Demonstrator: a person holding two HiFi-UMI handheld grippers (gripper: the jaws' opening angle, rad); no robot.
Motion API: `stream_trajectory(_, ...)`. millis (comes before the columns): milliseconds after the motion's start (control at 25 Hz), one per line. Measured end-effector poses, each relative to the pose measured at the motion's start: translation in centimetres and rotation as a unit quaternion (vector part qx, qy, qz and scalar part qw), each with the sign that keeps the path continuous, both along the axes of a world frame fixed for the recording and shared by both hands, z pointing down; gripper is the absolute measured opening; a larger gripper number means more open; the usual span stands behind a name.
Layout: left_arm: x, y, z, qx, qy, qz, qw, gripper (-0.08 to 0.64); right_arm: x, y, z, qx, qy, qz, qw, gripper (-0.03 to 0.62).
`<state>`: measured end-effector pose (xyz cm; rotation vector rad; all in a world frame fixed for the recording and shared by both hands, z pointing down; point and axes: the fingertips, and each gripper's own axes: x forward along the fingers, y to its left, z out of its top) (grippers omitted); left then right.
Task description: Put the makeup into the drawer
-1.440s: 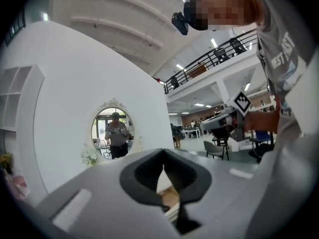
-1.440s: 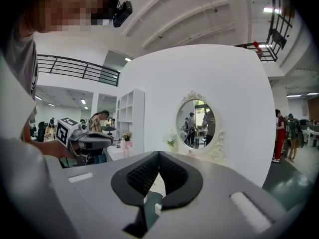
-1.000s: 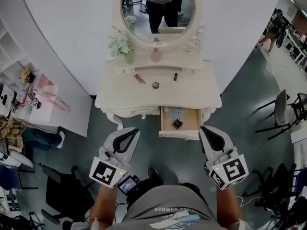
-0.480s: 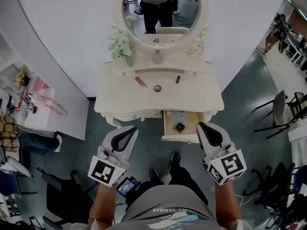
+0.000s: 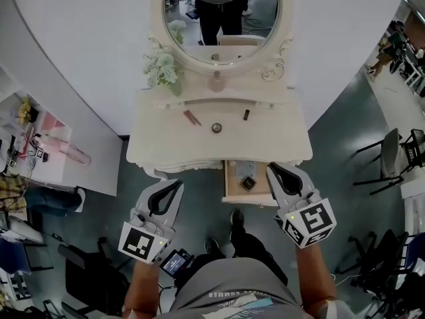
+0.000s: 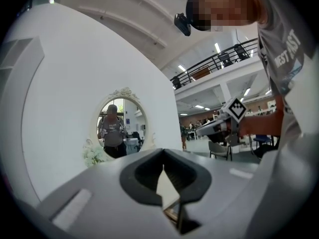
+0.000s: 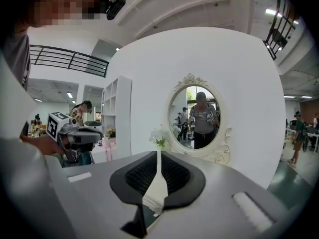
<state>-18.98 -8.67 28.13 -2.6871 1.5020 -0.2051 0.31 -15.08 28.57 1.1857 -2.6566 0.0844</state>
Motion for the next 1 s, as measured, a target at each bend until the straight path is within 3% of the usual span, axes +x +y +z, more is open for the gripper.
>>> stream_trajectory(120, -0.1, -1.8, 0.6, 0.009, -0.004, -0.005, 0.9999, 0.003, -0.1, -3.1, 1.4, -0.009, 0.006, -0.004, 1.0, 0.034)
stream_trajectory(600, -1.7, -8.1, 5.7, -0.049, -0.001, -0.044, 0.9978, 0.003, -1.6, -17.5, 9.4, -0.059, 0.029, -0.001, 0.998, 0.081)
stream_trajectory(1000, -2.8, -11.5, 10.6, -0.11, 0.009, -0.071, 0.9914, 0.003, -2.6, -28.0, 19.2, -0.118, 0.071, 0.014, 0.99, 0.168)
